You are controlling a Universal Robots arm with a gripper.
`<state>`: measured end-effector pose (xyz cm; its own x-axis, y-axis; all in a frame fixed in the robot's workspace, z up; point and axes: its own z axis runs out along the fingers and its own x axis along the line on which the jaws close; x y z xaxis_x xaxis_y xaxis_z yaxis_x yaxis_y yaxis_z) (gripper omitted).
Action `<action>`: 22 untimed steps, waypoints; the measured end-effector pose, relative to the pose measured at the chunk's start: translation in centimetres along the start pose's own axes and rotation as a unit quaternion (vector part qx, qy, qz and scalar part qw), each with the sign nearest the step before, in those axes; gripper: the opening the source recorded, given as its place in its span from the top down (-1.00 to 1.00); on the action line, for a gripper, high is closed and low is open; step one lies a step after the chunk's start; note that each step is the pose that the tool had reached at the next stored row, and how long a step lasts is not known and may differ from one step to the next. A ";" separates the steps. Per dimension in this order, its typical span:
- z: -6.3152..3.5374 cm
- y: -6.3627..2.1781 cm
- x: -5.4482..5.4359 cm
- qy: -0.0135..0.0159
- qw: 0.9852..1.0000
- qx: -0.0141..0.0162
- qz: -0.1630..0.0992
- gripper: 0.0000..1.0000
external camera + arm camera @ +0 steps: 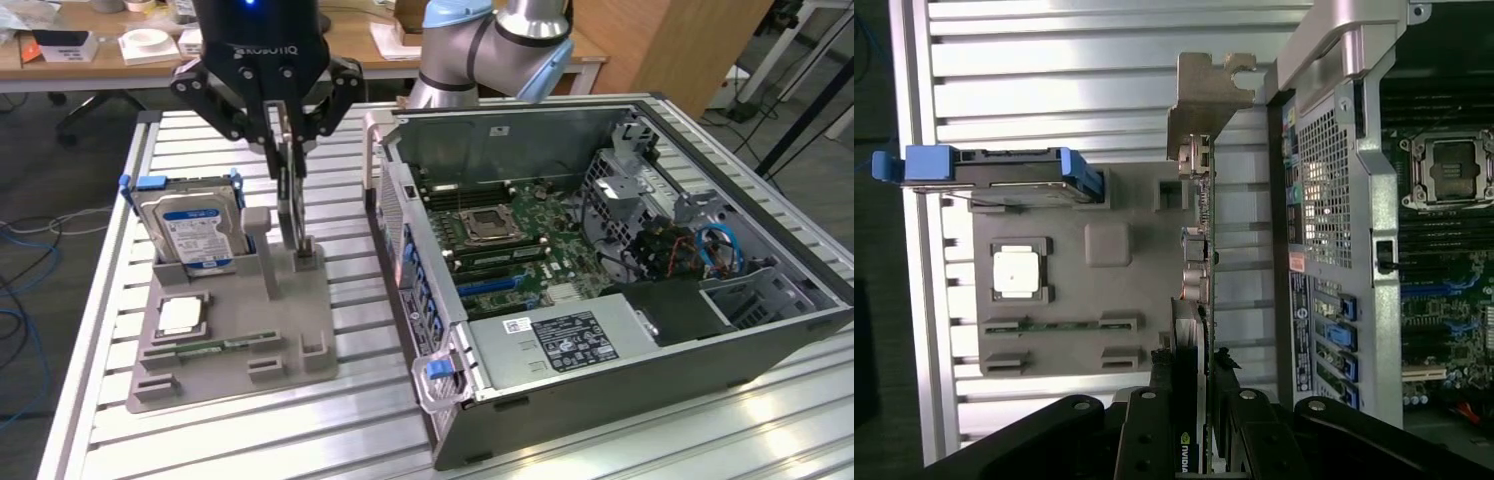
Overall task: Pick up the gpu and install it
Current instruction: 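Pick up the gpu and move the gpu toward the slot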
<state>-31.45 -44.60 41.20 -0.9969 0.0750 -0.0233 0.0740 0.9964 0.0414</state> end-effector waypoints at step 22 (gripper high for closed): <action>-0.32 0.01 0.0 0.000 1.000 0.000 0.001 0.47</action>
<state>-31.45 -44.60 41.53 -0.9968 0.0761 -0.0232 0.0751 0.9963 0.0414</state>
